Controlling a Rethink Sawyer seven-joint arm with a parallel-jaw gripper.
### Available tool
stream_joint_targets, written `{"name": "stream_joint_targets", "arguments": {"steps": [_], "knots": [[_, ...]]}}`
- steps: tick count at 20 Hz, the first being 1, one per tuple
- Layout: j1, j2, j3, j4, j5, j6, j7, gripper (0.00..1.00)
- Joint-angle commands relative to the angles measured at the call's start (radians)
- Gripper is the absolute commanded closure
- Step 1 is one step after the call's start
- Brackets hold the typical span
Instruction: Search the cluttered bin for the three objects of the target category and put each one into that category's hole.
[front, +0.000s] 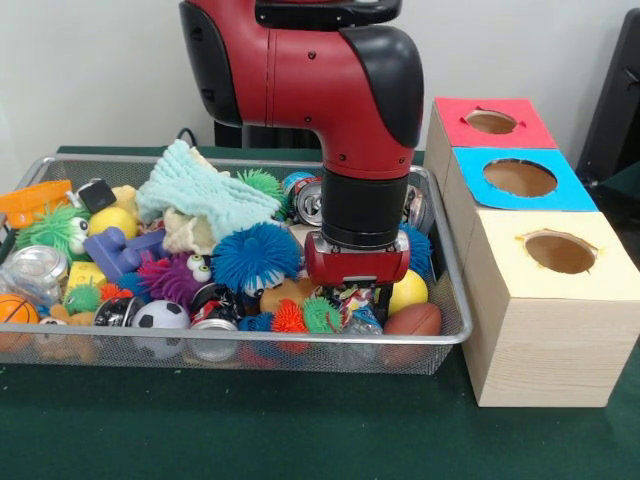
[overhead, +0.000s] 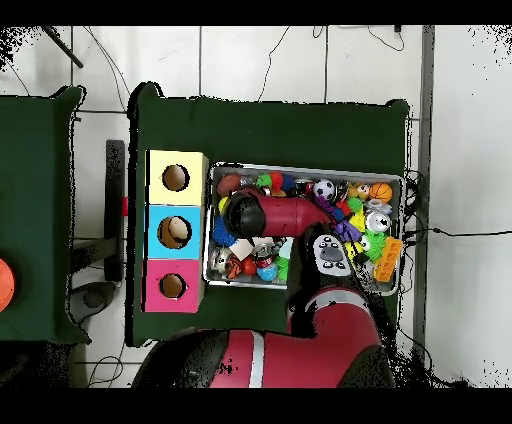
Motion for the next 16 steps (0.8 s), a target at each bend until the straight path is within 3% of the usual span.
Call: {"name": "stream_joint_targets", "arguments": {"steps": [1,5,13,16], "knots": [[0.035,-0.077,0.055,0.021,0.071,0.019,0.202,0.0],[0.047,-0.21,0.05,0.077,0.107,0.147,0.189,0.0],[0.026,-0.338,0.072,0.173,0.169,0.253,0.166,0.0],[0.022,-0.362,0.072,0.198,0.185,0.245,0.159,0.0]]}}
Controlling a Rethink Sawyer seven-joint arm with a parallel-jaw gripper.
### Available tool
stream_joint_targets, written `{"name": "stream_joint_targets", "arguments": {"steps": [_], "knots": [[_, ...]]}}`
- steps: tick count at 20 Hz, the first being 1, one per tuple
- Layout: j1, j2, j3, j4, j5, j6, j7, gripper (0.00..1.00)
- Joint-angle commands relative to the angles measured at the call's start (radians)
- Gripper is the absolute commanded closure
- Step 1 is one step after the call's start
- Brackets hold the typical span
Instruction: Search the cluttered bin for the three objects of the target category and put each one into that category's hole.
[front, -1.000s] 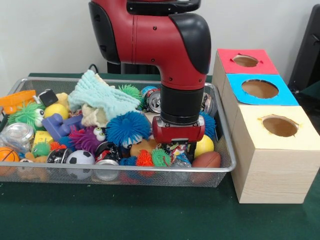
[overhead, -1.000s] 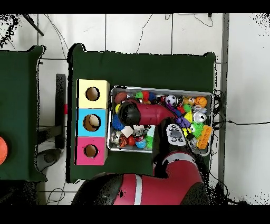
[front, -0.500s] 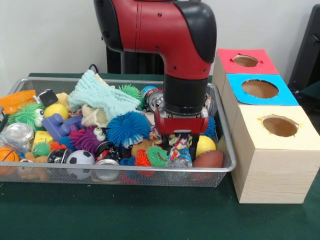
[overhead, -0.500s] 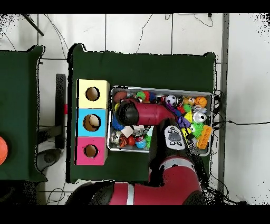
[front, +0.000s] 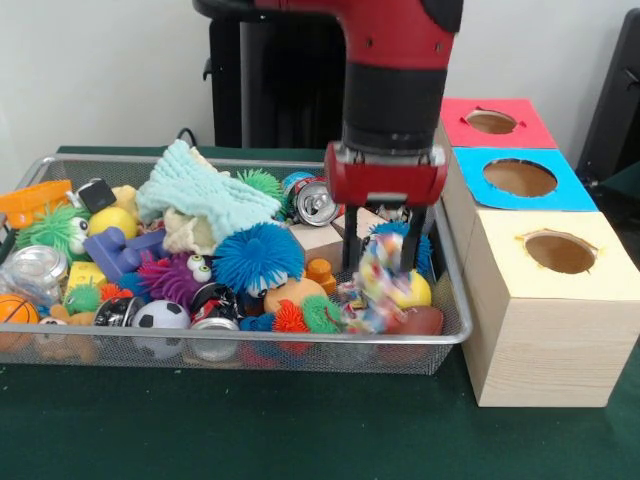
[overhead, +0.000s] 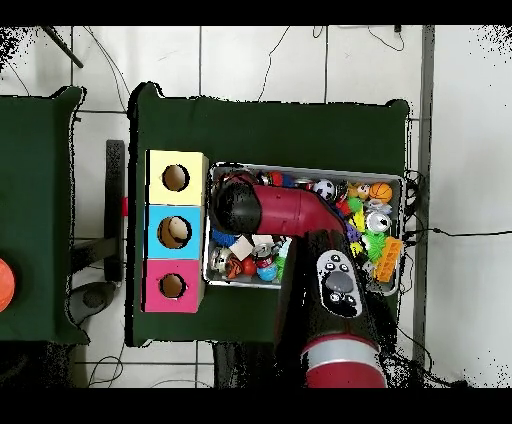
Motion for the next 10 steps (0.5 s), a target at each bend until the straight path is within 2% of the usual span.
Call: {"name": "stream_joint_targets", "arguments": {"steps": [1,5,10], "knots": [[-0.01,-0.129,0.084,0.125,0.08,0.126,0.16,0.0],[-0.014,-0.141,0.085,0.151,0.103,0.119,0.158,0.0],[-0.037,-0.081,0.108,0.147,0.113,0.067,0.134,0.0]]}}
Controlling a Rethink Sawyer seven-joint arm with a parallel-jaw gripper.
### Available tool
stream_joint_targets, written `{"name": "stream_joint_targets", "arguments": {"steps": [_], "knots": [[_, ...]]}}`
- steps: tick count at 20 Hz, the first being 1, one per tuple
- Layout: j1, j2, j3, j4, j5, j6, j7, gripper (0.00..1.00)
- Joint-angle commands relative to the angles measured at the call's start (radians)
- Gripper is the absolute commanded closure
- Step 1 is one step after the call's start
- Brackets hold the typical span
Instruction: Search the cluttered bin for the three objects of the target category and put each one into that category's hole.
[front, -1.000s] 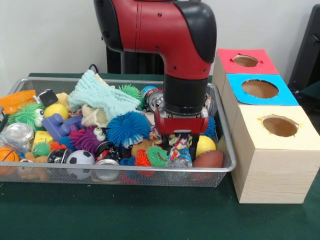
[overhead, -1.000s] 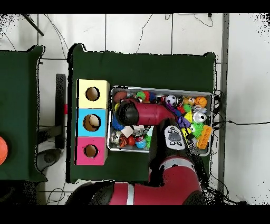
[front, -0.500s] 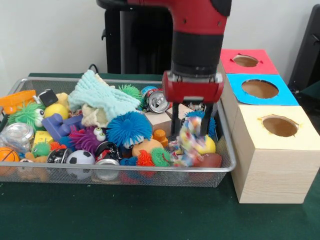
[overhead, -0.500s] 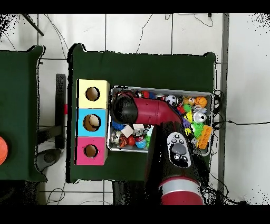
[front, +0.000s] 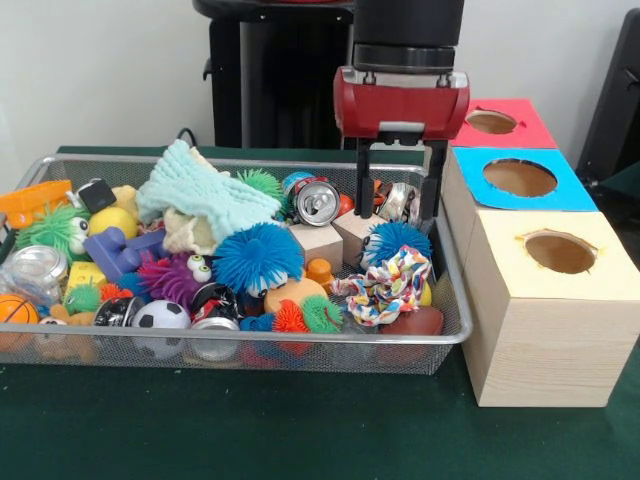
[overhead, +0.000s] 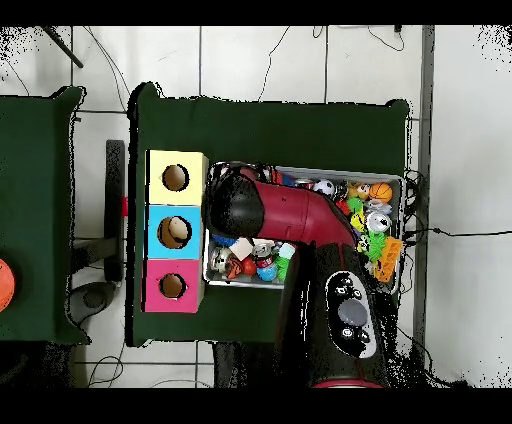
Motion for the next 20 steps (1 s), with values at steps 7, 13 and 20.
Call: {"name": "stream_joint_targets", "arguments": {"steps": [7,13,20], "knots": [[-0.033,0.152,0.096,0.046,0.009,-0.048,0.129,0.0],[-0.029,0.209,0.095,0.02,-0.005,-0.125,0.138,0.0],[-0.04,0.284,0.1,-0.026,-0.012,-0.188,0.126,0.0]]}}
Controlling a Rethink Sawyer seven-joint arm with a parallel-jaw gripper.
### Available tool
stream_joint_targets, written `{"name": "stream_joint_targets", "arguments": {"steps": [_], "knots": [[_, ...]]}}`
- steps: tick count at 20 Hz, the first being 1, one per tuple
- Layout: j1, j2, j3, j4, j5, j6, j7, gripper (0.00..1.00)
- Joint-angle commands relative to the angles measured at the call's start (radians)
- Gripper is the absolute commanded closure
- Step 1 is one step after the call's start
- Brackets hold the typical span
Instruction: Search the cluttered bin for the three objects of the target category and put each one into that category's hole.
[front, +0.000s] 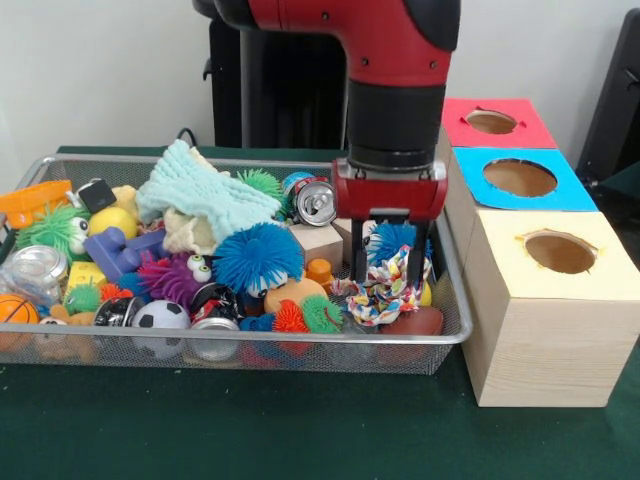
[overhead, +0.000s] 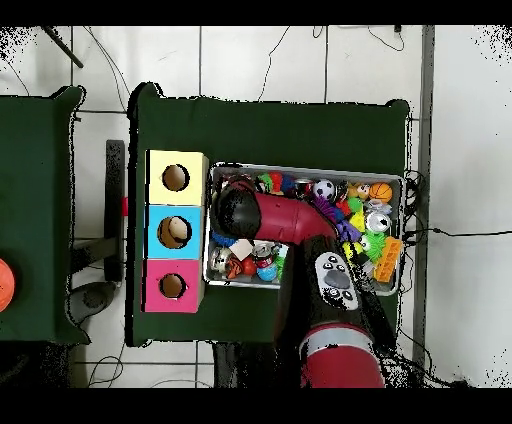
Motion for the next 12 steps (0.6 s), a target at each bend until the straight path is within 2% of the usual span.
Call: {"name": "stream_joint_targets", "arguments": {"steps": [1,12], "knots": [[-0.04,0.107,0.1,-0.026,-0.017,-0.081,0.125,0.0],[-0.046,0.126,0.102,-0.052,-0.014,-0.107,0.121,0.0]]}}
